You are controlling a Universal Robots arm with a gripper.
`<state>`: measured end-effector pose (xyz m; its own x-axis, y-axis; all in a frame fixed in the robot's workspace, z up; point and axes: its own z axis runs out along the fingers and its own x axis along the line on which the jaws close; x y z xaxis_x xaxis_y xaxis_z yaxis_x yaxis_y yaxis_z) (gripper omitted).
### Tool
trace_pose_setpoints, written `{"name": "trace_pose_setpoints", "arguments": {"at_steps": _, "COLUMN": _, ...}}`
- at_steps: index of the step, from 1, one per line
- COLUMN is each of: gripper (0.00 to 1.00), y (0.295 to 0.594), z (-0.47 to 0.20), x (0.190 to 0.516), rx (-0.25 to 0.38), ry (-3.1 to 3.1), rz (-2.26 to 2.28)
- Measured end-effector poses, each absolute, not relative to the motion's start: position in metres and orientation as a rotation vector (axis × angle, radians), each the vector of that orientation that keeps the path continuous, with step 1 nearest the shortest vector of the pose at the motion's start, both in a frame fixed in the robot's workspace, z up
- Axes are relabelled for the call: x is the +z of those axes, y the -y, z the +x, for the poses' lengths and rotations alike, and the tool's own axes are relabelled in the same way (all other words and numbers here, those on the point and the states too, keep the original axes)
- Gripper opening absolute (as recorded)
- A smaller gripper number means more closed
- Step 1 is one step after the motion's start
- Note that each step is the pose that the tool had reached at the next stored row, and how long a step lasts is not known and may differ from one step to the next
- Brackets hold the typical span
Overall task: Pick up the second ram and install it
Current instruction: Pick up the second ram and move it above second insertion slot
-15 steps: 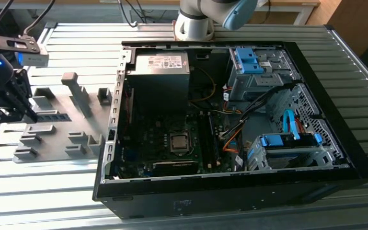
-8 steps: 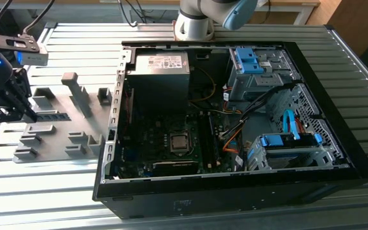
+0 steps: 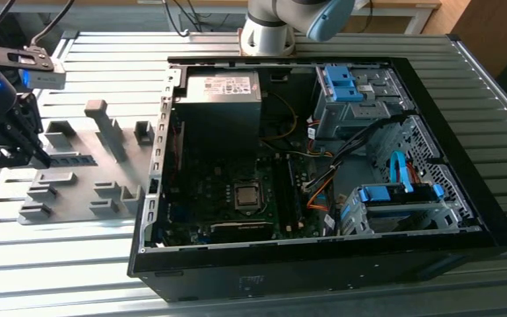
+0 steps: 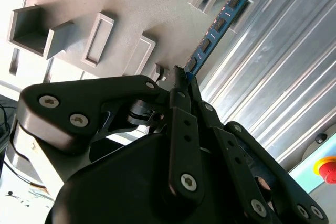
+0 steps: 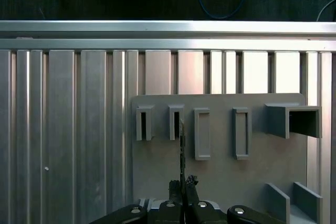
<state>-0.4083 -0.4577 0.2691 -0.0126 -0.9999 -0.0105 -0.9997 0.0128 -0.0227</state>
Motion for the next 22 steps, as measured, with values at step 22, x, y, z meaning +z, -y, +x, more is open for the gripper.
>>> {"name": "trace_pose_setpoints", "arguments": {"at_steps": 22, "gripper": 0.14, "y": 0.458, "z": -0.408, "x": 0.287, "rx": -0.014, "ry": -2.219, "rz": -2.191}}
